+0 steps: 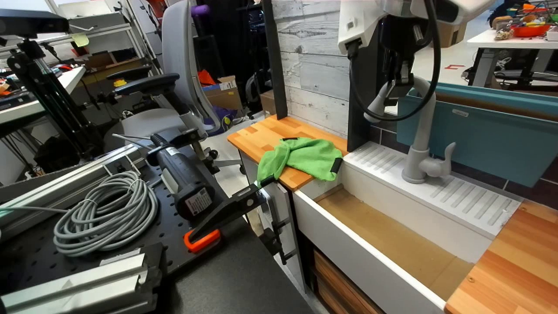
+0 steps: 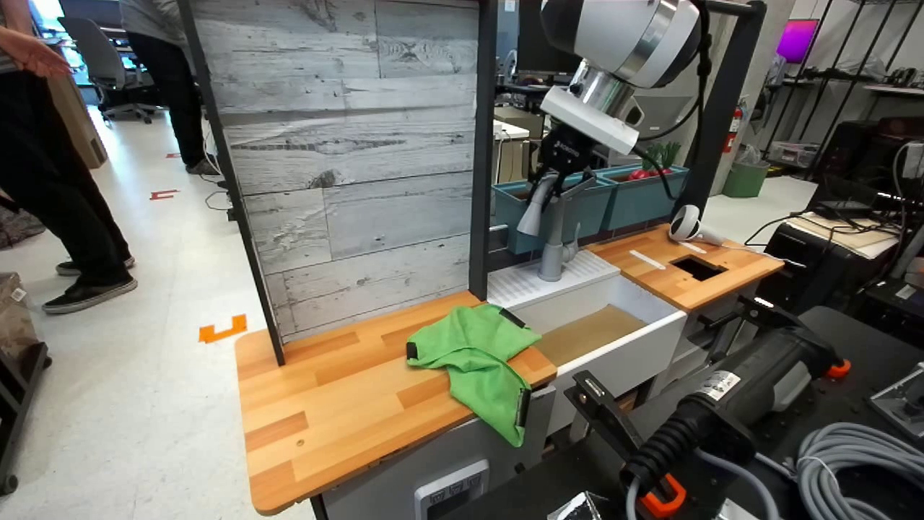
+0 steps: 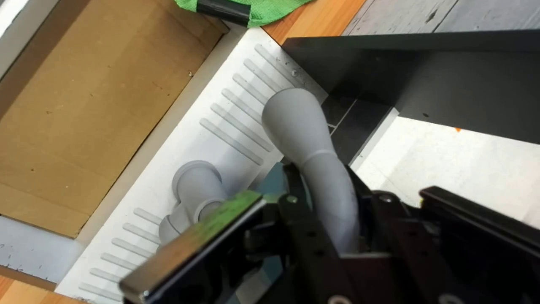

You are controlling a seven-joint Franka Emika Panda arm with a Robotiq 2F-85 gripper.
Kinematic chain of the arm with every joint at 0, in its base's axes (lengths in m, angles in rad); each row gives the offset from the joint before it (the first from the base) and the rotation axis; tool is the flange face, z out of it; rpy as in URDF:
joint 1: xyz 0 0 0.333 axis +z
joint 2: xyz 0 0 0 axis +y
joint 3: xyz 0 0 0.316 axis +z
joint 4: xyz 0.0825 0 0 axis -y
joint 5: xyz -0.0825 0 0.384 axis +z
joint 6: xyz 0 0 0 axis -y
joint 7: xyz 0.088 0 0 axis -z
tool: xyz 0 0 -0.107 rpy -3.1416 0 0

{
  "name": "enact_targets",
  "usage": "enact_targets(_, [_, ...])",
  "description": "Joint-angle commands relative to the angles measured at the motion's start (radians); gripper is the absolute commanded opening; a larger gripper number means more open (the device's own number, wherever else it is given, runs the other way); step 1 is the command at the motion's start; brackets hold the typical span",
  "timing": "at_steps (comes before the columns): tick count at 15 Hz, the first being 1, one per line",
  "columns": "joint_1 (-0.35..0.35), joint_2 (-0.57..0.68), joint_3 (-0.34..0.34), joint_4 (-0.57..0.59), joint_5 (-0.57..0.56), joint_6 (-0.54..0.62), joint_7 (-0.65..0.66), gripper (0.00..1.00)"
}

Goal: Turn the faucet to the left

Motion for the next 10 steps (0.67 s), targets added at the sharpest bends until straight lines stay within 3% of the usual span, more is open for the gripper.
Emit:
enact_targets(1, [-0.026, -0.013, 0.070, 0.009, 0.061, 0.030, -0.057, 0.51])
enact_targets(8, [-0.015, -0.066, 0.018, -0.041, 0.001, -0.006, -0.079, 0.99])
enact_targets(10, [-0.013, -0.104, -0.005, -0.071, -0.013, -0.019, -0.071, 1.00])
